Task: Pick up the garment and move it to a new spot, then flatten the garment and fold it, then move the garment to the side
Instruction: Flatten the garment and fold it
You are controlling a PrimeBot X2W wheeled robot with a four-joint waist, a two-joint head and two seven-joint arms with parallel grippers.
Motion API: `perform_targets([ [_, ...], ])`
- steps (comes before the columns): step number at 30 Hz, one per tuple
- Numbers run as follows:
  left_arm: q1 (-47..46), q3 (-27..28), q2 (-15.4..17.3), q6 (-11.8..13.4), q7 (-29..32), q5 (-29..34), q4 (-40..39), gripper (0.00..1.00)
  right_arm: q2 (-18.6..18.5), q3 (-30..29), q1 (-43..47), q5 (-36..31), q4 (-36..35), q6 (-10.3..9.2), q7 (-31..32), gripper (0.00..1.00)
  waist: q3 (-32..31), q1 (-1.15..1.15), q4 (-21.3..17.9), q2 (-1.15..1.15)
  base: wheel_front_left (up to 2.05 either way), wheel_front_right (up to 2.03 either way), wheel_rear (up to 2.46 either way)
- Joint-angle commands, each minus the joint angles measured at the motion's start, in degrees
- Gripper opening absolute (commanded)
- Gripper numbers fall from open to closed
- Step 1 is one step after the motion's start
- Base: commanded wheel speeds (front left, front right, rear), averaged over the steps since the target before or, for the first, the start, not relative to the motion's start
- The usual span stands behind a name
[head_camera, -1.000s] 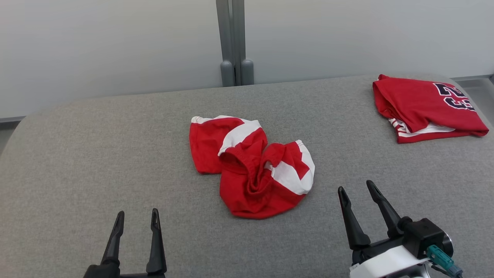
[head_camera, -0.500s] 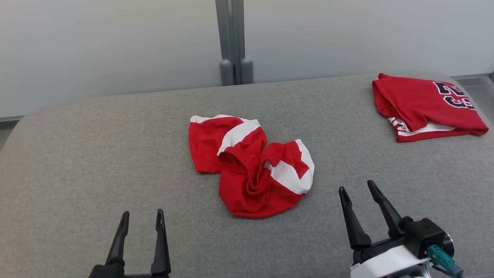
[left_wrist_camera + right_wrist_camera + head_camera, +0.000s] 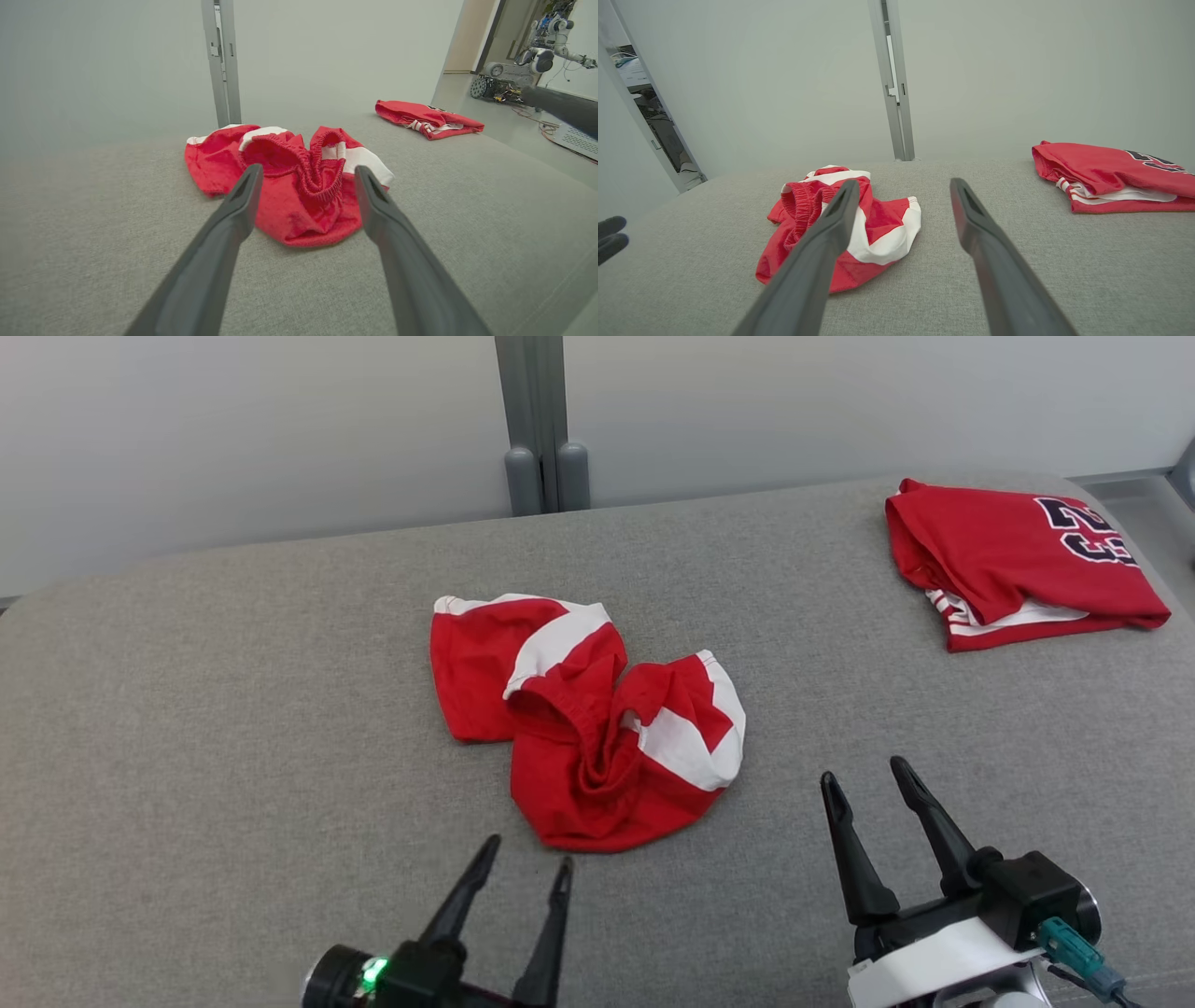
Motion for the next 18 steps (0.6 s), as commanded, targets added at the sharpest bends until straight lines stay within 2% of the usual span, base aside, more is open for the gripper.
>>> perform_targets([
  [1, -2.6, -1.9, 0.2, -0.7, -0.1, -0.5, 1.2, 1.0, -0.2, 0.2, -1.0, -0.3, -0.4, -0.09, 0.0, 1.0, 1.9, 0.0, -0.9, 0.0, 0.0, 0.0, 0.0],
  [4, -8.1, -6.3, 0.2, -1.7, -0.1, -1.3, 5.3, 1.0, -0.2, 0.6, -3.0, -0.6, -1.0, -0.09, 0.0, 1.0, 5.3, 0.0, -1.8, 0.0, 0.0, 0.0, 0.0],
  [10, -18.8, -11.6, 0.2, -2.1, -0.1, -3.6, 13.3, 1.0, 0.0, 1.0, -6.3, -1.1, -1.6, -0.09, 0.0, 1.0, 11.1, 0.0, -3.9, 0.0, 0.0, 0.0, 0.0],
  [18, -27.8, -13.5, 0.2, -1.1, -0.1, -5.0, 19.9, 1.0, 0.3, 0.0, -8.7, -1.3, -2.0, -0.09, 0.0, 1.0, 15.2, 0.0, -6.2, 0.0, 0.0, 0.0, 0.0],
])
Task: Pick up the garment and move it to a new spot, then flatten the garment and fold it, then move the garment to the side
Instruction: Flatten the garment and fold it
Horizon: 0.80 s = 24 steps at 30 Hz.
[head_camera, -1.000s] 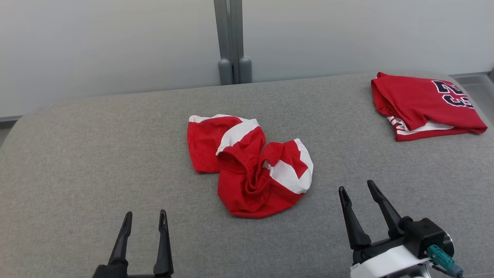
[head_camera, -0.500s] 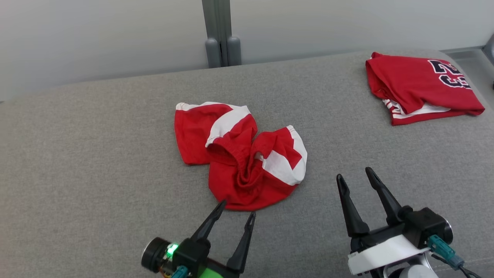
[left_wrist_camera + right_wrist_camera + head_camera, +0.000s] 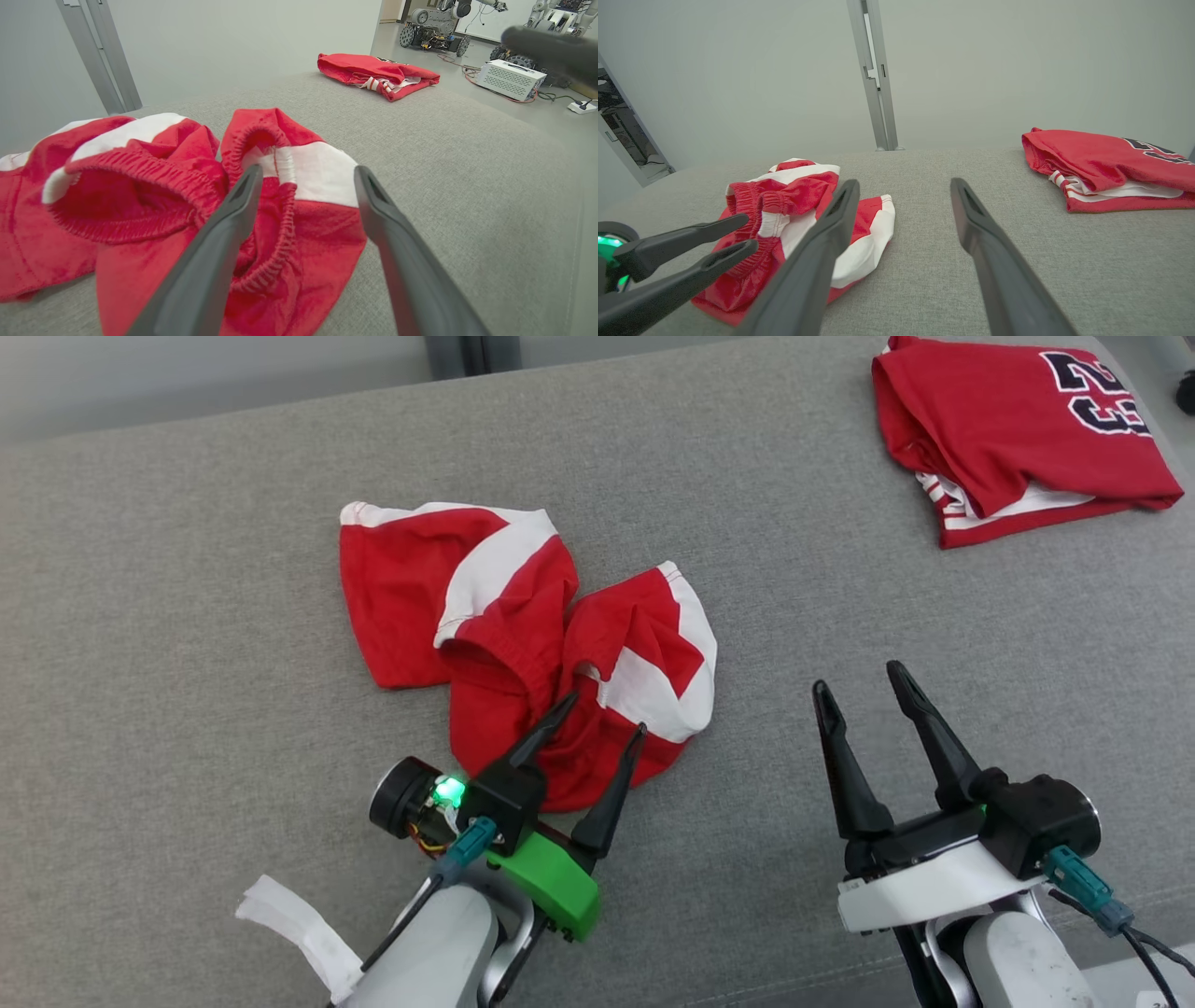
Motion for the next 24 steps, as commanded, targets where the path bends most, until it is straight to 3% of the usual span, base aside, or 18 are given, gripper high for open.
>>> perform_targets([
  [1, -1.3, 0.0, 0.3, 0.4, 0.0, -0.1, 0.7, 1.0, 0.0, -0.2, -0.7, -0.2, -0.2, -0.09, 0.0, 1.0, 2.4, 0.0, -2.3, 0.0, 0.0, 0.0, 0.0],
  [7, -3.2, 0.7, 0.3, 0.9, 0.0, -0.3, 2.7, 1.0, 0.3, -0.3, -0.7, -0.3, -0.2, -0.09, 0.0, 1.0, 2.7, 0.0, -3.1, 0.0, 0.0, 0.0, 0.0],
  [8, -3.4, 1.0, 0.3, 1.2, 0.0, -0.2, 2.8, 0.67, 0.3, -0.2, -0.7, -0.4, -0.2, -0.09, 0.0, 1.0, 2.6, 0.0, -3.2, 0.0, 0.0, 0.0, 0.0],
  [9, -3.5, 1.1, 0.3, 1.3, 0.0, -0.1, 2.9, 0.43, 0.4, -0.1, -0.7, -0.3, -0.2, -0.09, 0.0, 1.0, 2.6, 0.0, -3.2, 0.0, 0.0, 0.0, 0.0],
  [10, -3.8, 1.3, 0.5, 1.8, 0.0, 0.5, 2.6, 0.27, 0.4, -0.1, -0.8, -0.3, -0.1, -0.09, 0.0, 1.0, 2.7, 0.0, -3.3, 0.0, 0.0, 0.0, 0.0],
  [11, -4.1, 1.6, 0.7, 2.2, 0.0, 1.1, 2.1, 0.03, 0.5, -0.1, -0.9, -0.3, -0.2, -0.08, 0.0, 1.0, 2.7, 0.0, -3.3, 0.0, 0.0, 0.0, 0.0],
  [19, -3.2, 2.8, 1.8, 1.7, 0.2, -0.1, 0.7, 0.0, 1.0, -0.2, -1.1, -0.3, 0.1, -0.09, 0.0, 1.0, 2.4, 0.0, -3.1, 0.0, 0.0, 0.0, 0.0],
  [24, -6.5, 1.4, 2.5, -0.5, 5.4, -4.7, -1.9, 0.0, 1.4, -0.1, -1.7, 0.2, 0.3, -0.09, 0.0, 1.0, 1.3, 0.0, -3.6, 0.0, 0.0, 0.0, 0.0],
])
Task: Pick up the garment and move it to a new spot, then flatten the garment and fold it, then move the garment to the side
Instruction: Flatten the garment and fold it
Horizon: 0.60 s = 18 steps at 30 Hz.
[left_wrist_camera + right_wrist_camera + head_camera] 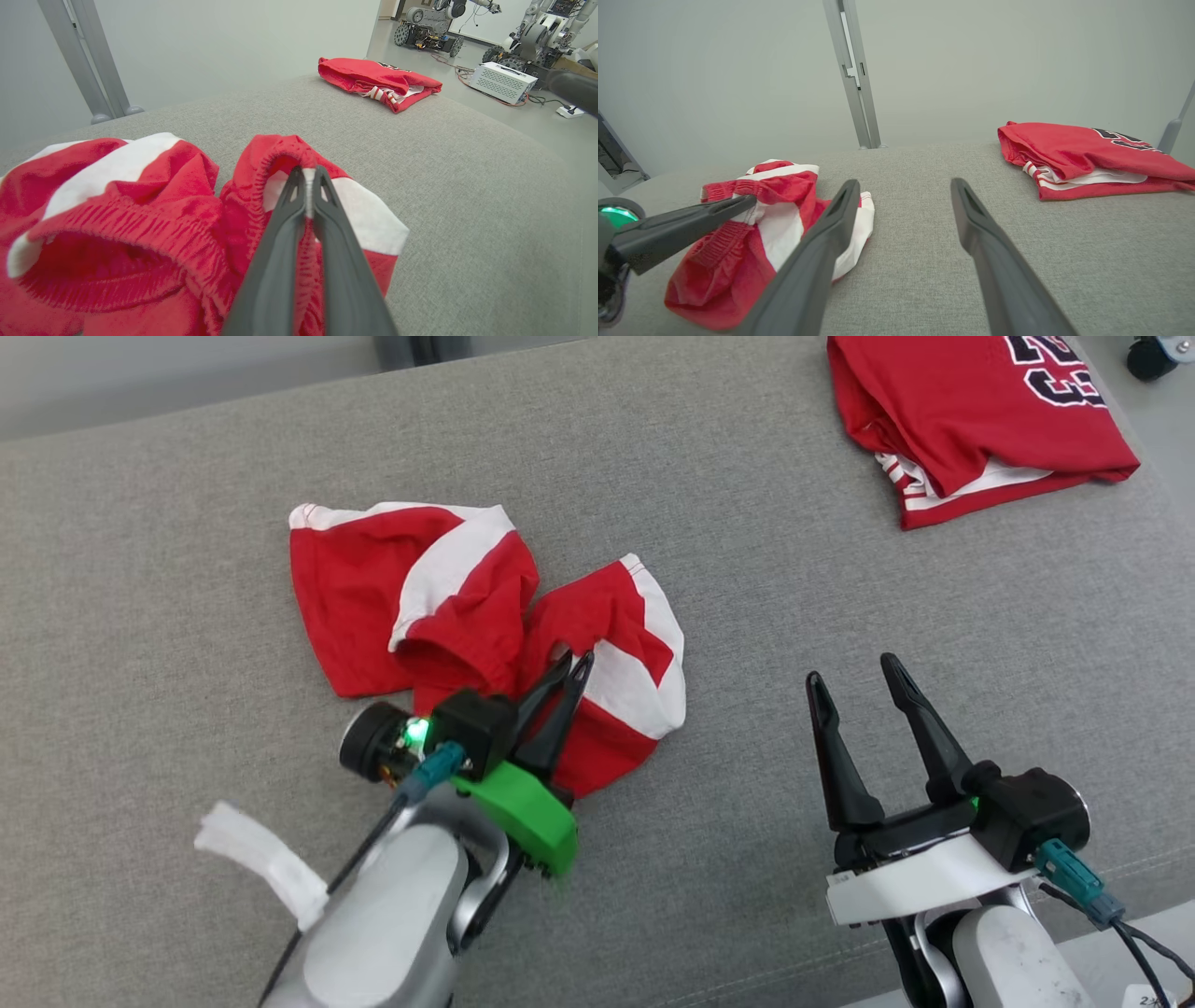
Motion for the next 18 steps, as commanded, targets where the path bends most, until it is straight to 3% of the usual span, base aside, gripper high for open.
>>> perform_targets([
  [1, -3.4, -0.5, 0.8, -0.4, 2.1, -1.7, -1.5, 0.0, 0.2, 0.3, -1.0, 0.3, 0.2, -0.09, 0.0, 1.0, -0.6, 0.0, -0.6, 0.0, 0.0, 0.0, 0.0],
  [9, -21.3, -6.2, 3.8, -0.8, 14.2, -16.1, -13.2, 0.0, 0.6, 0.6, -1.8, 0.7, 0.2, -0.09, 0.0, 1.0, -1.8, 0.0, -3.9, 0.0, 0.0, 0.0, 0.0],
  [14, -31.0, -5.2, 4.2, -0.8, 15.3, -22.9, -17.8, 0.0, 0.6, 0.1, -0.3, 0.8, 0.4, -0.08, 0.0, 1.0, -3.6, 0.0, -5.1, 0.0, 0.0, 0.0, 0.0],
  [18, -28.1, -2.5, 5.6, -0.7, 15.2, -28.2, -20.2, 0.0, 0.7, -1.1, 0.6, 0.8, -0.3, -0.09, 0.0, 1.0, -4.6, 0.0, -4.5, 0.0, 0.0, 0.0, 0.0],
])
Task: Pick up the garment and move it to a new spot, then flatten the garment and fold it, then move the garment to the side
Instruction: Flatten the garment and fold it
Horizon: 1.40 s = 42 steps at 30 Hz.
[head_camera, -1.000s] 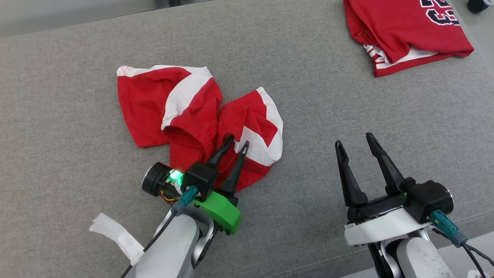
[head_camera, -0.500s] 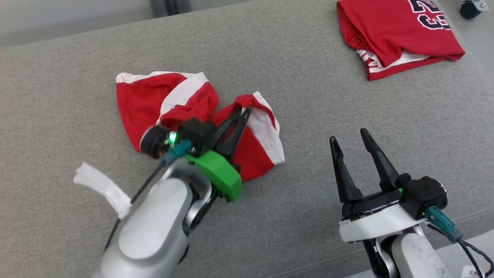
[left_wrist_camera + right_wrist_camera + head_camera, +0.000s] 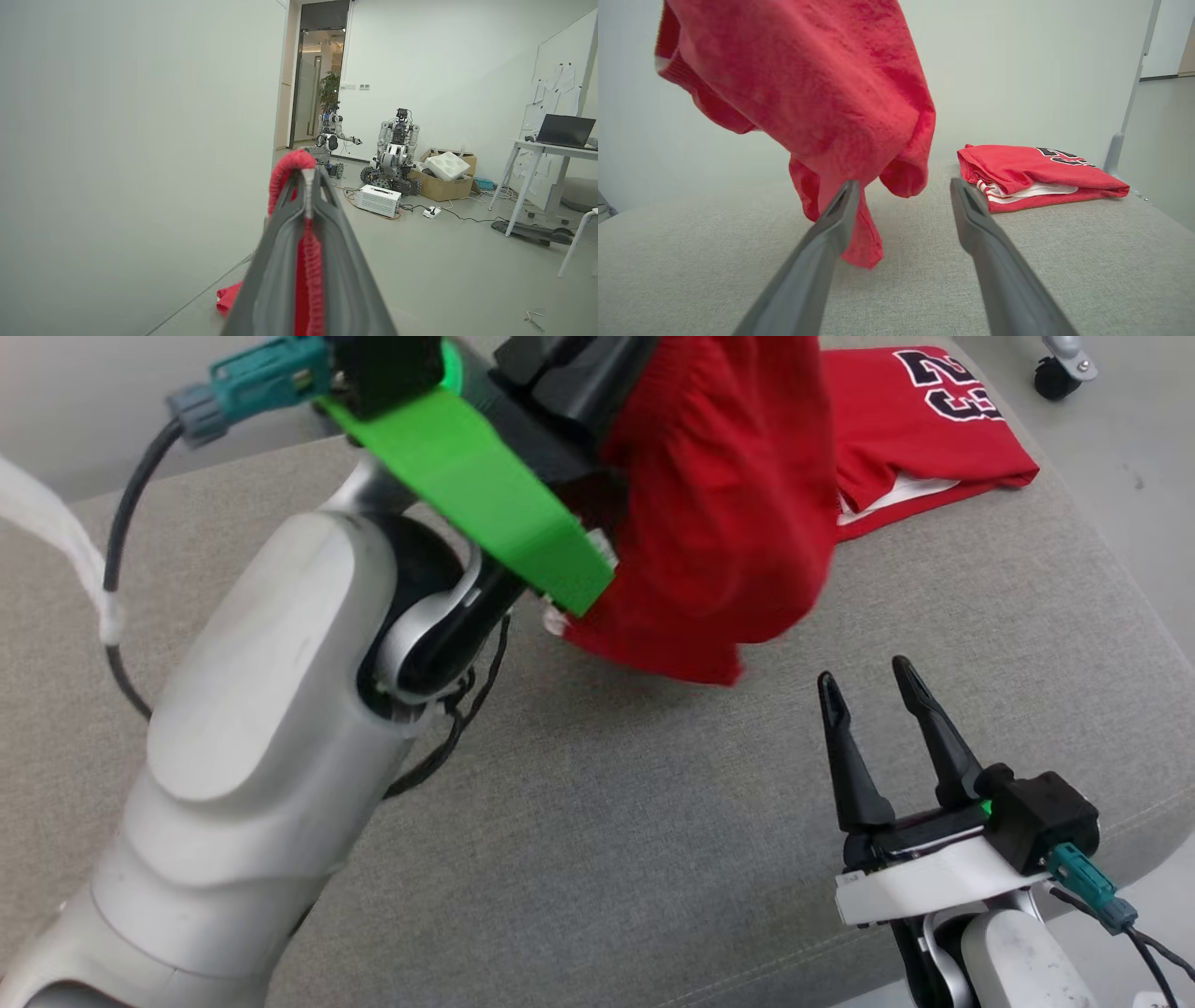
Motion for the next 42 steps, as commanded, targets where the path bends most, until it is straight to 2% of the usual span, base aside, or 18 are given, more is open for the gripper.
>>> perform_targets([
  [1, 4.3, 0.4, 1.3, -0.1, 0.3, -1.8, -0.6, 0.0, 0.0, -0.6, 0.4, 0.2, -0.5, -0.08, 0.0, 1.0, -0.4, 0.0, 0.6, 0.0, 0.0, 0.0, 0.0],
  [7, 23.1, 0.5, 7.8, 1.4, 1.1, -8.4, -4.5, 0.0, -2.0, -1.8, 1.3, -0.1, -2.1, -0.08, 0.0, 1.0, 2.0, 0.0, 5.1, 0.0, 0.0, 0.0, 0.0],
  [10, 30.6, 0.9, 10.3, 2.0, -1.1, -9.4, -3.5, 0.0, -3.6, -2.6, 1.7, -0.3, -2.6, -0.07, 0.0, 1.0, 3.4, 0.0, 7.6, 0.0, 0.0, 0.0, 0.0],
  [15, 37.6, 2.4, 13.3, 2.6, -5.9, -8.1, 1.5, 0.0, -6.0, -4.2, 0.2, 2.0, -2.3, -0.07, 0.0, 1.0, 5.4, 0.0, 11.0, 0.0, 0.0, 0.0, 0.0],
  [20, 39.0, 3.3, 14.1, 2.5, -10.3, -6.0, 7.1, 0.0, -9.7, -3.2, -2.7, 7.2, 0.8, -0.08, 0.0, 1.0, 6.1, 0.0, 12.9, 0.0, 0.0, 0.0, 0.0],
  [24, 37.3, 3.9, 13.3, 2.2, -12.9, -5.6, 11.0, 0.0, -15.8, 3.9, -5.1, 13.5, 6.2, -0.07, 0.0, 1.0, 5.9, 0.0, 13.9, 0.0, 0.0, 0.0, 0.0],
  [28, 35.7, 3.9, 12.7, 1.8, -14.1, -5.5, 13.5, 0.0, -21.0, 11.6, -7.2, 17.0, 8.2, -0.08, 0.0, 1.0, 5.9, 0.0, 14.5, 0.0, 0.0, 0.0, 0.0],
  [38, 33.7, 2.7, 11.6, 1.0, -15.3, -5.2, 15.8, 0.0, -23.4, 18.7, -11.3, 21.1, 11.6, -0.07, 0.0, 1.0, 6.4, 0.0, 14.6, 0.0, 0.0, 0.0, 0.0],
  [39, 33.6, 2.6, 11.5, 0.9, -15.4, -5.2, 16.0, 0.0, -23.6, 19.2, -11.6, 21.5, 11.9, -0.07, 0.0, 0.8, 6.4, 0.0, 14.7, 0.0, 0.0, 0.0, 0.0],
  [40, 33.5, 2.4, 11.4, 0.9, -15.5, -5.2, 16.2, 0.0, -23.7, 19.7, -12.0, 22.0, 12.0, -0.08, 0.0, 0.48, 6.4, 0.0, 14.7, 0.0, 0.0, 0.0, 0.0],
  [42, 33.3, 2.1, 11.3, 0.9, -15.6, -5.1, 16.7, 0.0, -24.0, 19.9, -12.3, 22.9, 11.6, -0.08, 0.0, 0.0, 6.4, 0.0, 14.7, 0.0, 0.0, 0.0, 0.0],
])
